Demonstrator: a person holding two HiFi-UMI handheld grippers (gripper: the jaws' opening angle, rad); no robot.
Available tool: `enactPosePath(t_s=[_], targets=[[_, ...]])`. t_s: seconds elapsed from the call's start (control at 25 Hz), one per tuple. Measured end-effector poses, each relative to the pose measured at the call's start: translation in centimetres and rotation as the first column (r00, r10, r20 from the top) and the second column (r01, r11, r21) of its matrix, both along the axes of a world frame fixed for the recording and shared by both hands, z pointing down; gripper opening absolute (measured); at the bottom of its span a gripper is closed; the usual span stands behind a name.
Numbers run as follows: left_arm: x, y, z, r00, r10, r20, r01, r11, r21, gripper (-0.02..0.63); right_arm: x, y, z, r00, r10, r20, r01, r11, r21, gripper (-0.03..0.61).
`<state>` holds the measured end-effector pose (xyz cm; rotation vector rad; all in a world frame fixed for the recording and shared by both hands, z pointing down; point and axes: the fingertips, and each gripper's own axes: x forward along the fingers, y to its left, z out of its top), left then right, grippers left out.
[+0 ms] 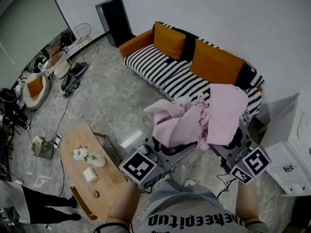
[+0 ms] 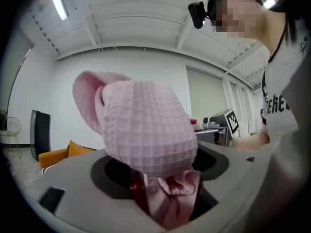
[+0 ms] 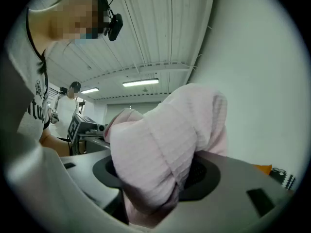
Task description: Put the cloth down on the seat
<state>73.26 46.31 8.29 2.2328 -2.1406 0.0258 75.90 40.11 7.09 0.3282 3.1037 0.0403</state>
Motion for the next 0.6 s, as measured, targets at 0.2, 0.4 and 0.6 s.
enactPosePath(t_s=[0.2,0.4,0.6], targets=[[-0.2,0.2,-0.3,1.0,0.002,-0.003,-0.002,1.0,0.001,0.376,-0.1,0.2,-0.2,1.0,0.007,-0.004,-0.007,1.0,-0.003,0.273],[-1.1,1.0,0.0,1.0,0.002,0.021,-0.002,1.0,0.009,0.376,-1.0,1.0,0.0,1.0,0.002,-0.011,-0.002,1.0,0.001,0.272],[-2.3,1.7,0.1,1.0,-0.001,-0.006,0.001,1.0,-0.004,0.376,-2.3,1.8,0.2,1.0,0.0,-0.021,0.0,1.0,0.001,0.27]])
